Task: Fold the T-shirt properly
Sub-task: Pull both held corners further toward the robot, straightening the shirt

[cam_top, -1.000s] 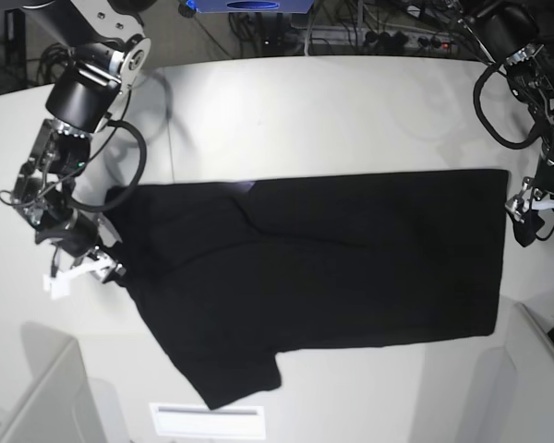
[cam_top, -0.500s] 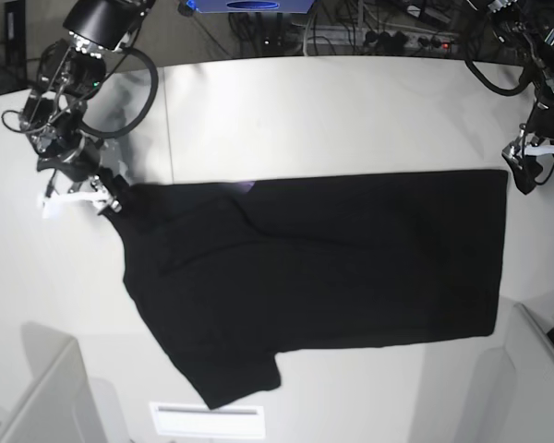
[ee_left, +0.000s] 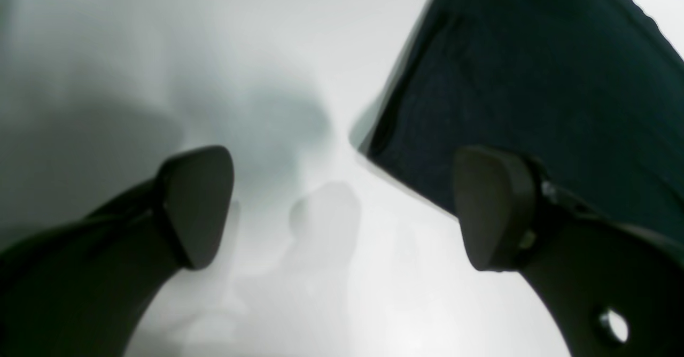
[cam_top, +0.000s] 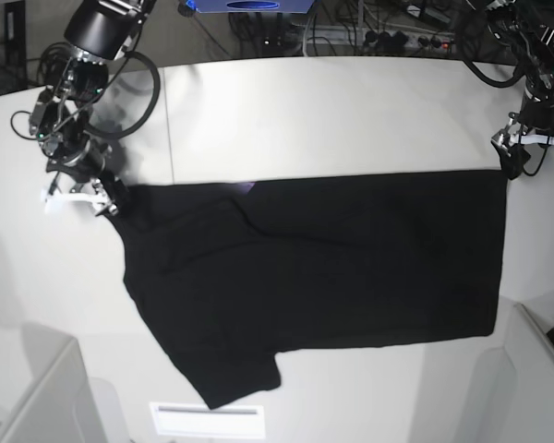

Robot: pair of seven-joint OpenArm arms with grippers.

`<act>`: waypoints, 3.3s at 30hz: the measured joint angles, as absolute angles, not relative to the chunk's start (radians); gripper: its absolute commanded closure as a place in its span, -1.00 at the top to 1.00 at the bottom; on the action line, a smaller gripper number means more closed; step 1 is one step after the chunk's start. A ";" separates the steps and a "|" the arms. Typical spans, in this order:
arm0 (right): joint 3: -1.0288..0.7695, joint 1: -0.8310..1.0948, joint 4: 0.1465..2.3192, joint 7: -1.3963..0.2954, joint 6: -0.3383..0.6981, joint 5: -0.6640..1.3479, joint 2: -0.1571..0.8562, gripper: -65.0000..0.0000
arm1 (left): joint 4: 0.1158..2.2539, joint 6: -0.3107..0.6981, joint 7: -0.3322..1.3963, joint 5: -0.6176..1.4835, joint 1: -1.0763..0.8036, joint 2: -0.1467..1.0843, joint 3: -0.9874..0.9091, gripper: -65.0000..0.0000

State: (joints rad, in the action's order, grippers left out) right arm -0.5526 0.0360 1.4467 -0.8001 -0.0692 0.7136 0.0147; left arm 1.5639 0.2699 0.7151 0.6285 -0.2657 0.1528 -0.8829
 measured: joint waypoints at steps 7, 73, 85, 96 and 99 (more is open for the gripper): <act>-0.551 0.025 1.412 -0.774 -0.059 0.733 0.022 0.22 | 1.499 0.269 0.715 0.629 -0.210 0.153 -0.883 0.94; -0.556 0.356 1.728 -0.929 -0.022 0.698 0.014 -1.00 | 1.566 0.273 0.710 0.628 -0.429 0.164 -0.773 -1.00; -0.556 0.497 1.786 -0.916 -0.022 0.789 0.014 -1.00 | 1.596 0.278 0.696 0.636 -0.538 0.164 -0.773 -1.00; -0.563 0.519 1.785 -0.921 -0.022 0.844 0.018 -1.00 | 1.599 0.278 0.690 0.637 -0.561 0.164 -0.775 -1.00; -0.606 0.516 1.786 -0.921 -0.022 0.852 0.019 -1.00 | 1.599 0.278 0.690 0.637 -0.563 0.165 -0.775 -1.00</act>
State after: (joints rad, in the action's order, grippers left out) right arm -0.6060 0.5163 1.7859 -0.9215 -0.0219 0.8520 0.0185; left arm 1.5990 0.2779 0.6895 0.6369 -0.5629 0.1646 -0.7753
